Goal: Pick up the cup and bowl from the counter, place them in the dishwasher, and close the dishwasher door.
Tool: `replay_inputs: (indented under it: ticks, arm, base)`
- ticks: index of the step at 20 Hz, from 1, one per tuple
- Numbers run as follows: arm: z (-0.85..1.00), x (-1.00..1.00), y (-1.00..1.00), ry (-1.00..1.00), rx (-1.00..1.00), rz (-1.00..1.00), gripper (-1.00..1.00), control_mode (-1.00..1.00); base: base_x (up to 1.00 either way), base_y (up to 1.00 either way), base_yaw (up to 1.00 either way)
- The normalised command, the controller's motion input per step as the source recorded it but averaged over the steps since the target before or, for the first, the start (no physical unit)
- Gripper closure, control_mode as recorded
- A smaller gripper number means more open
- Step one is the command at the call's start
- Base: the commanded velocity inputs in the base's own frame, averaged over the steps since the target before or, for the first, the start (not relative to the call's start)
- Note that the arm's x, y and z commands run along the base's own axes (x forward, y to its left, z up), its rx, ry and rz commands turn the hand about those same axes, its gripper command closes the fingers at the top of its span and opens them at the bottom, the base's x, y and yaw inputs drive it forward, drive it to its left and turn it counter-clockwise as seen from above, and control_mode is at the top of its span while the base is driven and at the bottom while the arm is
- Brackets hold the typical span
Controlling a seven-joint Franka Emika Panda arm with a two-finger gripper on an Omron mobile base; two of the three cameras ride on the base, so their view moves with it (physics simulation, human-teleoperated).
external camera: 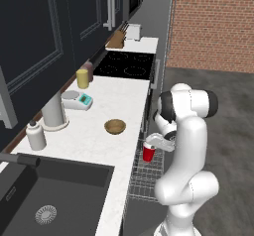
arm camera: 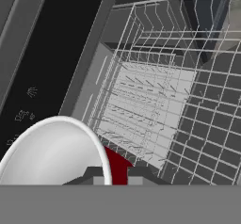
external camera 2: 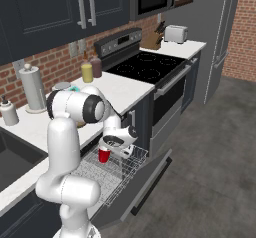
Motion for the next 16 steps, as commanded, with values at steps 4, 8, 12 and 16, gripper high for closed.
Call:
replay_inputs:
  ticks: [4,8,12,16]
  arm:
    - [-0.47,0.24,0.0,0.0,-0.02,0.17,1.0,-1.0]
    - [-0.6,0.24,0.0,0.0,-0.03,0.17,1.0,-1.0]
    - [-0.56,0.21,0.0,0.0,-0.04,0.15,1.0,-1.0]
    - [-0.48,0.08,0.03,-0.03,-0.04,0.12,1.0,-1.0]
  base:
    - [0.0,0.0,0.0]
    - [0.0,0.0,0.0]
    - [0.0,0.0,0.0]
    - [0.0,0.0,0.0]
